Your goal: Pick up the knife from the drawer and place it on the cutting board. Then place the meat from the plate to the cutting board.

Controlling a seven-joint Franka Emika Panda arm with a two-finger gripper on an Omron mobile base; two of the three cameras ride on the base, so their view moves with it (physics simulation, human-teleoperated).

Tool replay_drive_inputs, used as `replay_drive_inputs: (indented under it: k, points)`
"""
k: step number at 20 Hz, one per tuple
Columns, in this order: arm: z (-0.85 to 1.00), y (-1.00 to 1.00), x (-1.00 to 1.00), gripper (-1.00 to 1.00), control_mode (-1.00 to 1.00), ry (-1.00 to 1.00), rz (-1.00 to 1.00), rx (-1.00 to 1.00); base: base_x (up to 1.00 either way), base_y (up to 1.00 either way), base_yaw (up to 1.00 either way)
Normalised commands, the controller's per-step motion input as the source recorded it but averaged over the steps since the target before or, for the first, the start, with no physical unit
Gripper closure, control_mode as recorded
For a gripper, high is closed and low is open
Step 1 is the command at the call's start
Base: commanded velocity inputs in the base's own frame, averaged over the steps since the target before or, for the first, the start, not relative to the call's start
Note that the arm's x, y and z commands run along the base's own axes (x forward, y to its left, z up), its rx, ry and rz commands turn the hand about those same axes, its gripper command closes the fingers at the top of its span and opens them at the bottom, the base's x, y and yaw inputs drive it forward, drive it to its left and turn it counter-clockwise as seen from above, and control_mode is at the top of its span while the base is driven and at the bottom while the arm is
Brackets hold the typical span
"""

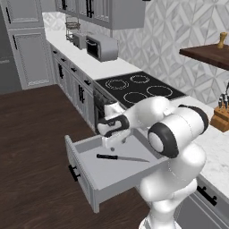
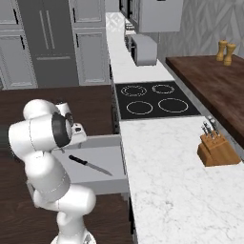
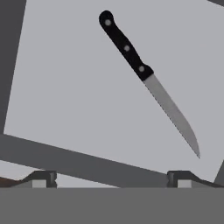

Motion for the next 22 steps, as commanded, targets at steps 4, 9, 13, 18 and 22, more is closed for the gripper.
replay_drive_inputs:
  k: [4,9,13,18,22]
  points:
    - [-0.84,0.21,0.06,-1.0,-1.0,-0.01,0.0,0.0,0.0,0.0,0.0]
    - [-0.4,0.06,0.29,-1.0,-1.0,-0.14,0.0,0.0,0.0,0.0,0.0]
    - [-0.32,0.06,0.39,-1.0,-1.0,-0.04,0.0,-0.02,0.0,0.0,0.0]
    - [-0.29,0.0,0.3,-1.0,-1.0,0.0,0.0,0.0,0.0,0.0,0.0]
    - [-0.09,0.0,0.21,-1.0,-1.0,0.07,0.0,0.0,0.0,0.0,0.0]
